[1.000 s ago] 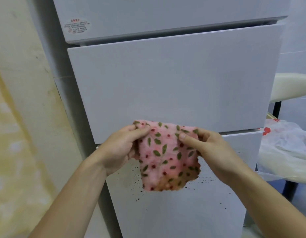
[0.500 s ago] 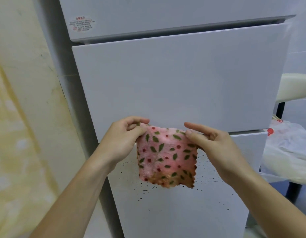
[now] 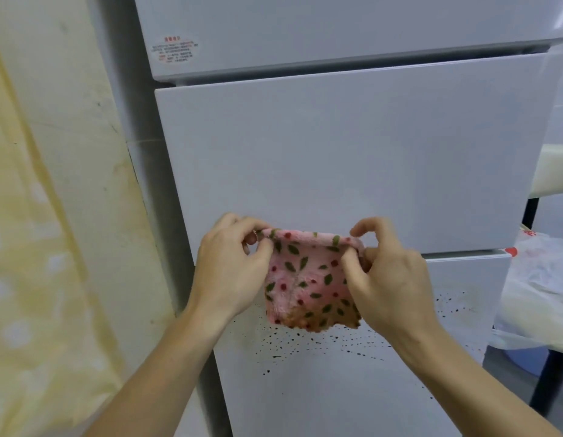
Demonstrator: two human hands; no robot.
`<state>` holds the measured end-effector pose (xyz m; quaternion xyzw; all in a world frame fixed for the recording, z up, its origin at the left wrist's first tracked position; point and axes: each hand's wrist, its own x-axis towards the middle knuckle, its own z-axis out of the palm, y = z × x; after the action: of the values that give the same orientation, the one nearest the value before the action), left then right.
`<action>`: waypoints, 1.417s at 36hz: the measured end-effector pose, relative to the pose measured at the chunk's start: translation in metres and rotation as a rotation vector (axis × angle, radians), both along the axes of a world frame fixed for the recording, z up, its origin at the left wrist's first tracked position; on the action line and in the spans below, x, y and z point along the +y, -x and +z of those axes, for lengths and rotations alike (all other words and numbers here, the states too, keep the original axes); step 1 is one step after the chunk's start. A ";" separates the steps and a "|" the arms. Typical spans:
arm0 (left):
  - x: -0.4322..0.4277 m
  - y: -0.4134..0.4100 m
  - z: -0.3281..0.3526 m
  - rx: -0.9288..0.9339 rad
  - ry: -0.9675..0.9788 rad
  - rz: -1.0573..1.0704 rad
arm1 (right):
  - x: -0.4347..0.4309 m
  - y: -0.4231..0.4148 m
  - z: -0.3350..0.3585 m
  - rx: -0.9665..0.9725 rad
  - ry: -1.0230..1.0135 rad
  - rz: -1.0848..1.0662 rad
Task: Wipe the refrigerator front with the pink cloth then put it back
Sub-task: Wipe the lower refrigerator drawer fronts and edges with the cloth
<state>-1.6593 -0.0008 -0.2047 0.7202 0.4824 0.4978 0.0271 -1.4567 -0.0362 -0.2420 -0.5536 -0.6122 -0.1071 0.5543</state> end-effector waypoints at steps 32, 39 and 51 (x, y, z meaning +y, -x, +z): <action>0.118 0.142 0.042 0.087 -0.632 0.507 | 0.114 0.135 0.074 -0.590 -0.412 -0.267; 0.135 0.150 0.039 0.128 -0.668 0.508 | 0.131 0.176 0.128 -0.517 -0.485 -0.299; 0.135 0.154 0.040 0.130 -0.673 0.481 | 0.115 0.158 -0.047 -0.743 -0.315 -0.256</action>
<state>-1.8135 0.1343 -0.1646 0.5854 0.4481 0.5735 -0.3573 -1.6146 0.0788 -0.2895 -0.4575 -0.6729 -0.4596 0.3559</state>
